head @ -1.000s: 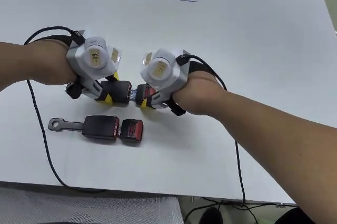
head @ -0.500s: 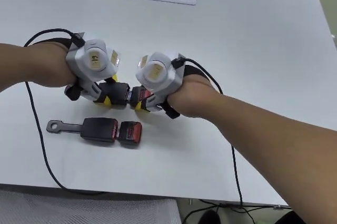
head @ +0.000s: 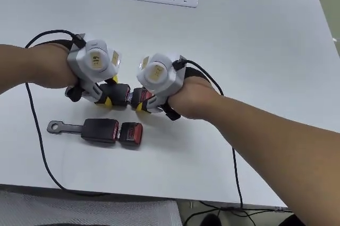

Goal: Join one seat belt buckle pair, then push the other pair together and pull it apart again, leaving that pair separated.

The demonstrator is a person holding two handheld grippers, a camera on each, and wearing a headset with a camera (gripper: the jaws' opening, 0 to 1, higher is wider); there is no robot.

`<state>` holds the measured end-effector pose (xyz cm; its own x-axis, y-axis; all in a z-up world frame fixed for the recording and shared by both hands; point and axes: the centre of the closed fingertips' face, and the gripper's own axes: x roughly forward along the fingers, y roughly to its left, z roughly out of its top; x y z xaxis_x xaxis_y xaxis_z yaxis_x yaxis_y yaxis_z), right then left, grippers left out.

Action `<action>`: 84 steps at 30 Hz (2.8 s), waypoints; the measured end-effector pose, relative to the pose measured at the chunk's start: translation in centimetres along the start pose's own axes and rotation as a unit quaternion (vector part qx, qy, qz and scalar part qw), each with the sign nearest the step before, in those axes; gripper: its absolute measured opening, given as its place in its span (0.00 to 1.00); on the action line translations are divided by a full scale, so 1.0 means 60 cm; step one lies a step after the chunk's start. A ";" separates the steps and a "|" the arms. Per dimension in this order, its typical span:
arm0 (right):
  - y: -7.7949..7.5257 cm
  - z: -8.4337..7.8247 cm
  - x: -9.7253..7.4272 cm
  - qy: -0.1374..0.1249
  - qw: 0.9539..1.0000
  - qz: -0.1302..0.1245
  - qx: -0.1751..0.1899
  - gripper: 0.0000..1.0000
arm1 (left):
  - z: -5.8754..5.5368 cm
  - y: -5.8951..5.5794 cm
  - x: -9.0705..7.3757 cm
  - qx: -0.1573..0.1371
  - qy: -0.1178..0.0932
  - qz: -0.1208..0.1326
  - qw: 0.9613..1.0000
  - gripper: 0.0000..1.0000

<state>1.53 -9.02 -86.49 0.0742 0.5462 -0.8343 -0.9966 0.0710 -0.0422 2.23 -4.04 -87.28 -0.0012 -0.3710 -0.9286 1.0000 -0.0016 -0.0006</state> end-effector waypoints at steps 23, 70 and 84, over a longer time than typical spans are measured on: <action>-0.001 -0.031 -0.024 0.017 1.000 -0.003 0.012 0.34 | 0.002 -0.001 -0.003 0.004 -0.002 -0.002 1.000 0.34; -0.006 -0.180 -0.158 0.023 0.982 -0.165 0.093 0.59 | 0.002 -0.003 -0.054 -0.082 -0.050 0.114 0.989 0.45; 0.081 -0.148 -0.197 -0.067 0.974 -0.164 0.141 0.67 | -0.054 -0.109 -0.163 -0.143 -0.119 0.182 0.966 0.60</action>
<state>-4.49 -22.55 -81.74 0.4097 0.5584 -0.7214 -0.8706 0.4754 -0.1265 -4.28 2.62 -79.39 0.3838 -0.5013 -0.7755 0.8937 0.4132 0.1751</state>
